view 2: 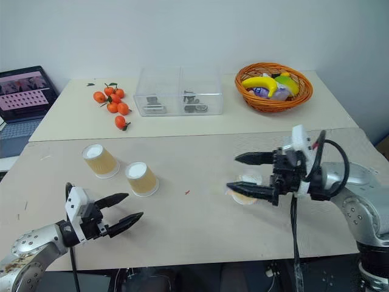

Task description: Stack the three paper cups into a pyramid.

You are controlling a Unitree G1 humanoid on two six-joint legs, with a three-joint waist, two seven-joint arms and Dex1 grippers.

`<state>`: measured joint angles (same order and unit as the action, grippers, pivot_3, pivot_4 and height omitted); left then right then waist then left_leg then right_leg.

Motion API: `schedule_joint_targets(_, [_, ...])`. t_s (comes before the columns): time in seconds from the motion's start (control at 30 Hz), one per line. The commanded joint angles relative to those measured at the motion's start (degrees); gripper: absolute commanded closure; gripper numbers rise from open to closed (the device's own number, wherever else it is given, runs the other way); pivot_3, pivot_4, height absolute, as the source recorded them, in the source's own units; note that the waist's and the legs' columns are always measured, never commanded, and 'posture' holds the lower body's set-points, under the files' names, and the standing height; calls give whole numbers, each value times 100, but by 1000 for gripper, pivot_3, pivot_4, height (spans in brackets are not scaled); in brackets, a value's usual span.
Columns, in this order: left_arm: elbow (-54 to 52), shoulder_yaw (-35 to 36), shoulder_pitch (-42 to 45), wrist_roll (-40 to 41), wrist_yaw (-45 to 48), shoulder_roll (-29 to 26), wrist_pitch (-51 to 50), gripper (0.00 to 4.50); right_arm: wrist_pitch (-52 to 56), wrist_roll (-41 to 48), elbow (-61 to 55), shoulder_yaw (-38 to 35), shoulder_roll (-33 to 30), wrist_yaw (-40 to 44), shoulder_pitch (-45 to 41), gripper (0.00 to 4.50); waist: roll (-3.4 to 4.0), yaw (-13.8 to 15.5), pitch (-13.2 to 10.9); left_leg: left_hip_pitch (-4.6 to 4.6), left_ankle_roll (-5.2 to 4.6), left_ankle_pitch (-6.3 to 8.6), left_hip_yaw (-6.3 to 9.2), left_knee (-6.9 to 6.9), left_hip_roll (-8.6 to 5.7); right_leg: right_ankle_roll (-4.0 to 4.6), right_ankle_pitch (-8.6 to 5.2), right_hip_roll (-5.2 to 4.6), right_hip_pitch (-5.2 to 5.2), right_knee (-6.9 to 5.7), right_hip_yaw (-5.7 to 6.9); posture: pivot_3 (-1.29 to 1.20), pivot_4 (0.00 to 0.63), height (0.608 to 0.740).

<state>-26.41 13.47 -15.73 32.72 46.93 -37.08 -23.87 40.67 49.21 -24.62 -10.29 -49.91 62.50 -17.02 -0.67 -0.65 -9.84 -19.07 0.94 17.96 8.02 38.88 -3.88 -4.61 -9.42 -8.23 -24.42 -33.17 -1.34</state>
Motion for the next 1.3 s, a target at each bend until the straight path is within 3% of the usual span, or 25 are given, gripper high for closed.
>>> schedule_joint_targets(0.03, [-137, 146, 55, -53, 35, -131, 118, 18, -82, 53, -111, 90, 65, 86, -79, 0, 0, 4, 0, 0, 0, 0, 0, 0, 0, 0, 0, 0, 0, 0, 0, 0, 150, 738])
schedule_joint_targets(0.33, [-111, 508, -41, -41, -159, -84, 74, 18, -319, -248, 275, 270, 130, 287, -131, 0, -1, 0, 0, -1, 0, 0, -2, -1, 0, 1, 1, 0, -5, 0, 0, 0, 150, 738])
schedule_joint_targets(0.73, [713, 174, 1510, -271, -729, 308, 89, 18, -395, -386, 297, 188, 196, 208, -85, 0, -3, 18, 1, -3, 4, 0, -2, 1, -1, 7, 9, 0, -11, -1, 1, 0, 150, 738])
schedule_joint_targets(1.3, [1673, -444, 2362, -590, -497, 502, 307, 18, -350, -252, 58, 13, 217, -97, 76, 0, -3, 11, 1, -5, 4, 0, -2, 5, -2, 6, 13, 0, -12, -2, 1, 0, 150, 738])
